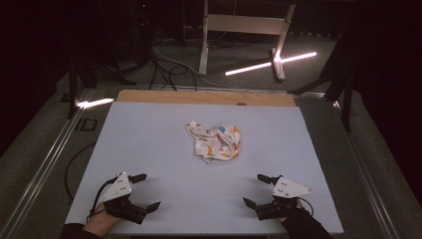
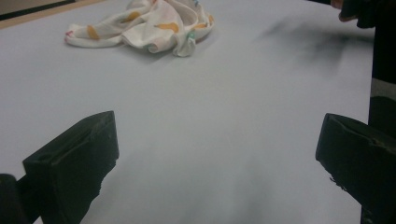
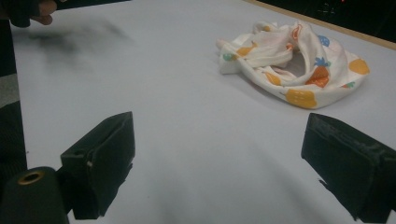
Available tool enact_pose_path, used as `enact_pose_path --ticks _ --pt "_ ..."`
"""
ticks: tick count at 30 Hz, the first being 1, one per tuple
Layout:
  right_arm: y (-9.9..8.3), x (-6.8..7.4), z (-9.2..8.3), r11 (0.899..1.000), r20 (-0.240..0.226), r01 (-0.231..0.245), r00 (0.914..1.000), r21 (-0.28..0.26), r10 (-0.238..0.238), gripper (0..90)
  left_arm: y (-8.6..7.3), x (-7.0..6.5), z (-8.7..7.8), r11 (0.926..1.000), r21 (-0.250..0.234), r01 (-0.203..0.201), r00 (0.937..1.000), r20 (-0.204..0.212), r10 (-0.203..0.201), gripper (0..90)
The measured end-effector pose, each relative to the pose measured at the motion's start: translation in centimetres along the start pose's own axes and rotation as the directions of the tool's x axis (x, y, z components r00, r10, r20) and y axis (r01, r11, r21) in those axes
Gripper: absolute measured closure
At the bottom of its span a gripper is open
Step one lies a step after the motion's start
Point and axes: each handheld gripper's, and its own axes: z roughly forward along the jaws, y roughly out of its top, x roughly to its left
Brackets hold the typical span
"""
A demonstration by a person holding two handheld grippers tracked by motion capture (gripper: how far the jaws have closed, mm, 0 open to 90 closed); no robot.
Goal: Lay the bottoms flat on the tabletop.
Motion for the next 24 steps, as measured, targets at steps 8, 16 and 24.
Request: enact_pose_path --ticks 8,16,24 --pt "0.06 0.0 0.25 1.0 -0.008 -0.003 1.0 0.024 0.004 9.8 -0.16 0.02 -0.15 1.0 0.001 0.001 1.0 0.001 -0.001 0.2" --pt "0.05 0.05 0.46 0.999 -0.012 0.004 0.9999 0.034 -0.004 9.9 -0.05 -0.08 -0.16 1.0 -0.008 0.002 0.9999 0.01 -0.002 0.2" --pt "0.18 0.41 0.56 0.997 -0.009 0.006 0.9999 0.073 -0.006 9.9 0.09 -0.32 -0.12 0.9999 -0.006 0.013 0.9993 0.035 -0.013 0.2"
